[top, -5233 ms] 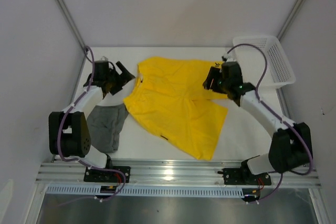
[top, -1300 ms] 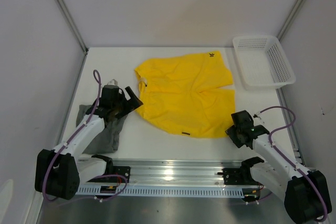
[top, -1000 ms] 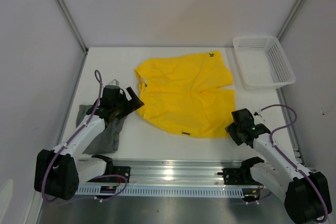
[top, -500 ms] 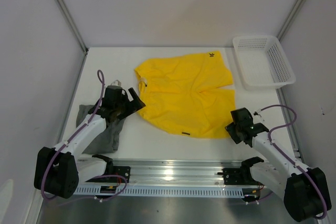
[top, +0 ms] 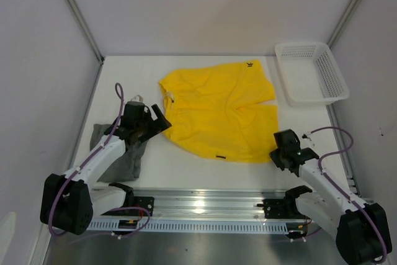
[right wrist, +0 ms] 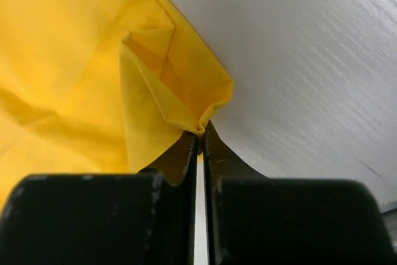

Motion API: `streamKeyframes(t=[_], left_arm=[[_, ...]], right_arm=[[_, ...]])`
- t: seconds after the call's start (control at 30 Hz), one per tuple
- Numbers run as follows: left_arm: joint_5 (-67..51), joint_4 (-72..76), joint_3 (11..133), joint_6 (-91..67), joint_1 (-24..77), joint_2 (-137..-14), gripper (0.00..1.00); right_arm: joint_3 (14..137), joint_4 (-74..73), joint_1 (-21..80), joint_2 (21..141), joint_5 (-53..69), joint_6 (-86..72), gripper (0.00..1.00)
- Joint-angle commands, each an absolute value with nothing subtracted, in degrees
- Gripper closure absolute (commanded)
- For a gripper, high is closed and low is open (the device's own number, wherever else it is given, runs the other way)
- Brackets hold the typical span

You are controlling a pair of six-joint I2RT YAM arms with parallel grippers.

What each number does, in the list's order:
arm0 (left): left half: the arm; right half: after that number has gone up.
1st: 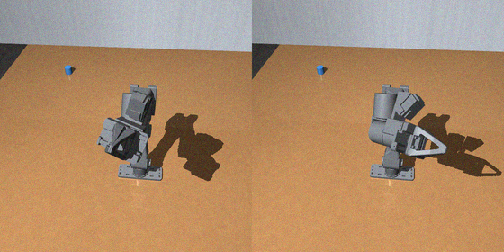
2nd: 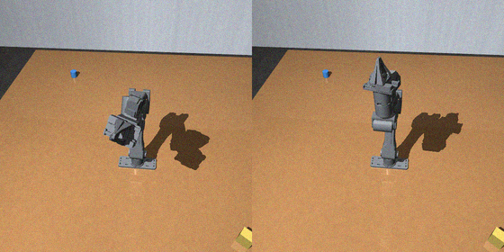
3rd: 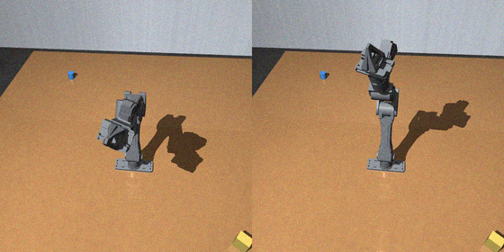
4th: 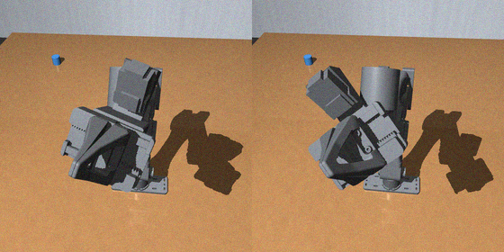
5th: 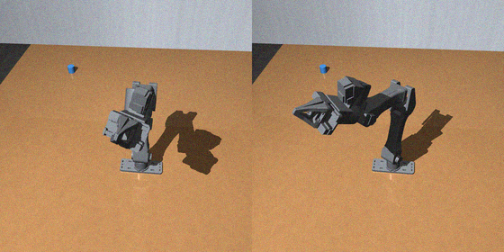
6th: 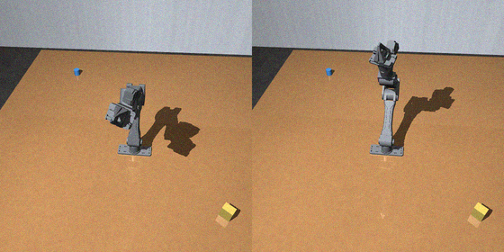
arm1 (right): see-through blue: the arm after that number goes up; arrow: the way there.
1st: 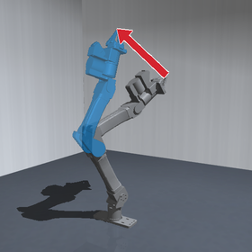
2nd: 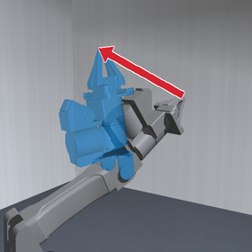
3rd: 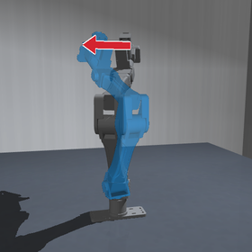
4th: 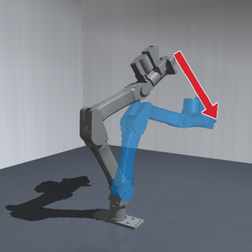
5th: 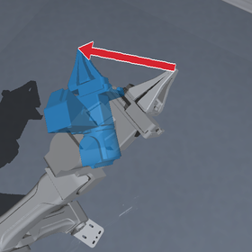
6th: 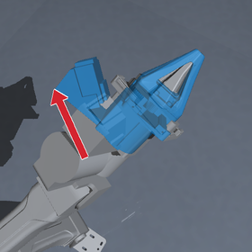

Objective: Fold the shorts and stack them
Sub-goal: Fold the shorts

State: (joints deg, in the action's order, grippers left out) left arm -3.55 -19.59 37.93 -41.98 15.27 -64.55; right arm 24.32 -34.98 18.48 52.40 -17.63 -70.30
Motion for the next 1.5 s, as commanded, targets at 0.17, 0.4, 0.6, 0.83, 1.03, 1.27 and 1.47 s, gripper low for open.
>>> streamKeyframes(t=[0.17, 0.4, 0.6, 0.83, 1.03, 1.27, 1.47], left_arm=[[-4.74, -19.78, 38.5, -42.1, 15.91, -64.25, 0.01], [-10.1, -16.36, 35.07, -46.75, 16.0, -64.86, 0.03], [-9.32, -10.73, 30.85, -50.1, 16.0, -64.42, 0.21], [-10.28, -8.36, 33.22, -49.39, 16.0, -71.71, 0.4], [-12.83, 1.75, 29.35, -54.58, 16.08, -76.1, 0.48], [-12.74, 4.65, 33.04, -55.19, 16.08, -83.4, 0.66], [-9.95, 2.65, 35.32, -53.44, 16.08, -82.63, 1.0]], right_arm=[[31.97, -42.27, 15.65, 49.13, -22.23, -68.21, 1.0], [35.68, -40.43, 13.8, 53.51, -21.89, -67.41, 1.0], [33.84, -36.92, 13.8, 54.05, -20.39, -68.47, 1.0], [33.14, -36.74, 13.8, 53.88, -20.65, -68.2, 1.0], [32.7, -35.77, 13.71, 54.05, -20.04, -68.2, 1.0], [31.73, -34.98, 13.71, 53.88, -19.42, -68.12, 1.0], [32.87, -37.87, 13.8, 51.77, -19.24, -67.33, 1.0]])
